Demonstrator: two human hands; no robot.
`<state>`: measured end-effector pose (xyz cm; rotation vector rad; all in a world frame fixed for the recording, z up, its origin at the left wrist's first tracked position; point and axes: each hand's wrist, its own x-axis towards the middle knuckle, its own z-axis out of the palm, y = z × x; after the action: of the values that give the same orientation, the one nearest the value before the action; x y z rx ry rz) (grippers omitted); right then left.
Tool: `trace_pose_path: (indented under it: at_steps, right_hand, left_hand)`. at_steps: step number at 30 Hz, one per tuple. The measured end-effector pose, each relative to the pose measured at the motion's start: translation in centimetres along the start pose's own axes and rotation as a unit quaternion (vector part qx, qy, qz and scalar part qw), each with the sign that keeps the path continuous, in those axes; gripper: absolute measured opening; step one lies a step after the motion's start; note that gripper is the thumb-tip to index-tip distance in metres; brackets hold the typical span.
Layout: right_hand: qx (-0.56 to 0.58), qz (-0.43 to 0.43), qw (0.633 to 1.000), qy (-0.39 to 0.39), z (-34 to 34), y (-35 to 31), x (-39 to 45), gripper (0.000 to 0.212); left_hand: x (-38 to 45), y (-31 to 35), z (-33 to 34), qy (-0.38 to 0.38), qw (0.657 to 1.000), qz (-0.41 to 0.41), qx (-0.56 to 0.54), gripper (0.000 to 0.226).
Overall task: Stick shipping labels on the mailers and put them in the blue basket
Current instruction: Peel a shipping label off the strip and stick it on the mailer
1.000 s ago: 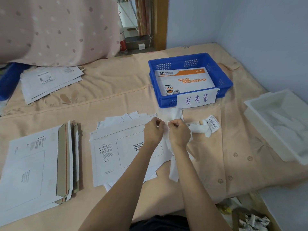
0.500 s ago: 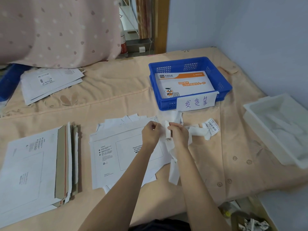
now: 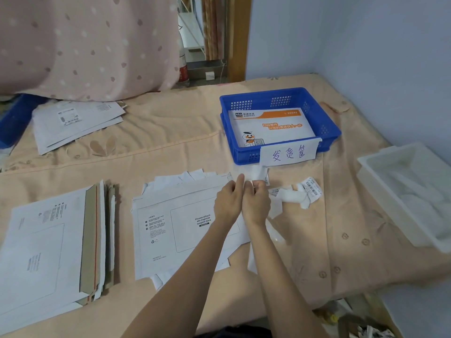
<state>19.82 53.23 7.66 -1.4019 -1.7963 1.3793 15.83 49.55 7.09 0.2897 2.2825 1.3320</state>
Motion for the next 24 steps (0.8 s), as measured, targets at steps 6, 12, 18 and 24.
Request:
trace_pose_path:
  at_steps: [6,12,18,24]
  right_hand:
    - [0.030,-0.022,0.999,-0.008,-0.2,-0.3,0.1,0.017]
    - [0.175,0.064,0.982,-0.020,0.2,-0.6,0.3,0.008]
    - [0.232,0.123,0.965,-0.013,0.1,-0.8,0.1,0.015]
    - [0.330,0.189,0.924,-0.029,-0.4,-1.1,0.3,0.014]
  left_hand:
    - [0.3,0.3,-0.2,0.000,0.998,0.039,-0.049,0.061]
    - [0.1,0.9,0.0,-0.018,0.986,-0.017,-0.167,0.036]
    - [0.0,1.0,-0.3,-0.030,0.972,-0.064,-0.223,0.043]
    - [0.1,0.9,-0.9,-0.052,0.956,-0.099,-0.272,0.034]
